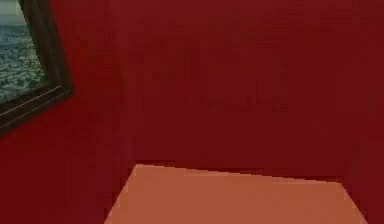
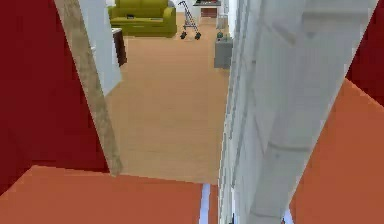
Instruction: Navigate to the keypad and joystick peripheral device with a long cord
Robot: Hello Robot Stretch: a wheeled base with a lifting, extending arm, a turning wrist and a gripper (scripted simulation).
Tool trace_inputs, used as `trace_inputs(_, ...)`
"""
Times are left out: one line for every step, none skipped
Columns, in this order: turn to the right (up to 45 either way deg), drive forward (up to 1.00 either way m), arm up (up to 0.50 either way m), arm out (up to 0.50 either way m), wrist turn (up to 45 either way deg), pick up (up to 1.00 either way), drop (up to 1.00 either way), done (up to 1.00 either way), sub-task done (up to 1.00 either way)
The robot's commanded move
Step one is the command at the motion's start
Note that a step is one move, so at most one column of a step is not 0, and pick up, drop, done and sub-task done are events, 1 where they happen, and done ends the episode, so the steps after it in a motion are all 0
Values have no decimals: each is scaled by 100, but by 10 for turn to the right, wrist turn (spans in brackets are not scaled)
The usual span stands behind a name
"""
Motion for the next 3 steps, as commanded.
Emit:
trace_inputs(-450,0,0,0,0,0,0,0,0)
trace_inputs(-360,0,0,0,0,0,0,0,0)
trace_inputs(0,5,0,0,0,0,0,0,0)
